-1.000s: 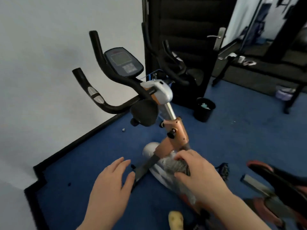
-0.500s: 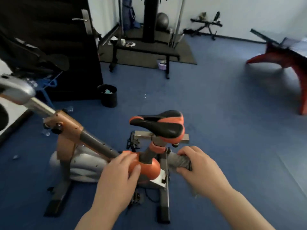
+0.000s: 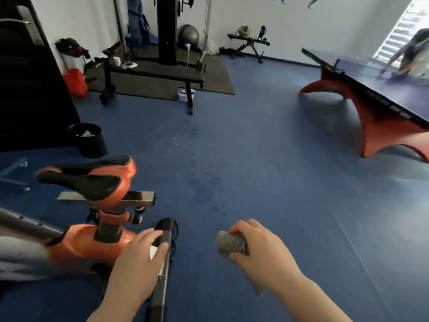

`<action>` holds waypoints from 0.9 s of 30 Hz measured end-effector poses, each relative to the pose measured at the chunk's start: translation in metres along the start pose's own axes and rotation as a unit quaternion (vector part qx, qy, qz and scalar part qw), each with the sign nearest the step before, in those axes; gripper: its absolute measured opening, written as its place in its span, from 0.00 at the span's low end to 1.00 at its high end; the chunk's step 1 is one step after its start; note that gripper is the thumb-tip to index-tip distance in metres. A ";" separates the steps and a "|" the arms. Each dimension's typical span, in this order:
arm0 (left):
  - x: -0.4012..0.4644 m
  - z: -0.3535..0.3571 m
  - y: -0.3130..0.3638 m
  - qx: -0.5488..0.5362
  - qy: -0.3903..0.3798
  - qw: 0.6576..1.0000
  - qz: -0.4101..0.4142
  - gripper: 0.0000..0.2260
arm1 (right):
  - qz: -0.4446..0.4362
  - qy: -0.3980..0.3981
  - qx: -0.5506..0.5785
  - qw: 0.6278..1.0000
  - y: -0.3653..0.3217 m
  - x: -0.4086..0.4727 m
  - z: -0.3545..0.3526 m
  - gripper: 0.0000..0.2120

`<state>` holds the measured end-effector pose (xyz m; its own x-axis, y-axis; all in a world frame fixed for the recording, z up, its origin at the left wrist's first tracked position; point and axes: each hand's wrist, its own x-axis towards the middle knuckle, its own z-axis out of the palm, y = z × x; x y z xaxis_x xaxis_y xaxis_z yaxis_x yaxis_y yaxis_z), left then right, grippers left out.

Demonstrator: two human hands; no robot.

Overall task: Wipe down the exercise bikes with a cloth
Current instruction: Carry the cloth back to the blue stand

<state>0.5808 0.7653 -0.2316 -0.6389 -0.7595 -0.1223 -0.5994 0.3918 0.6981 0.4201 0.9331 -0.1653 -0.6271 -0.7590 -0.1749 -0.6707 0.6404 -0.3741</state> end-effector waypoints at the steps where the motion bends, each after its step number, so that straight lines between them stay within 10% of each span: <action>1: -0.001 0.010 0.010 0.002 -0.006 1.000 -0.001 0.16 | -0.002 0.004 0.004 1.000 0.014 0.004 -0.008 0.14; 27: 0.329 0.020 0.104 0.067 0.118 0.989 -0.050 0.16 | -0.100 -0.043 0.048 0.993 0.080 0.386 -0.099 0.13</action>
<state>0.2989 0.5669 -0.2130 -0.4514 -0.8923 -0.0071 -0.7233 0.3612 0.5885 0.0847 0.7032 -0.1725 -0.4462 -0.8800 -0.1627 -0.7351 0.4640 -0.4943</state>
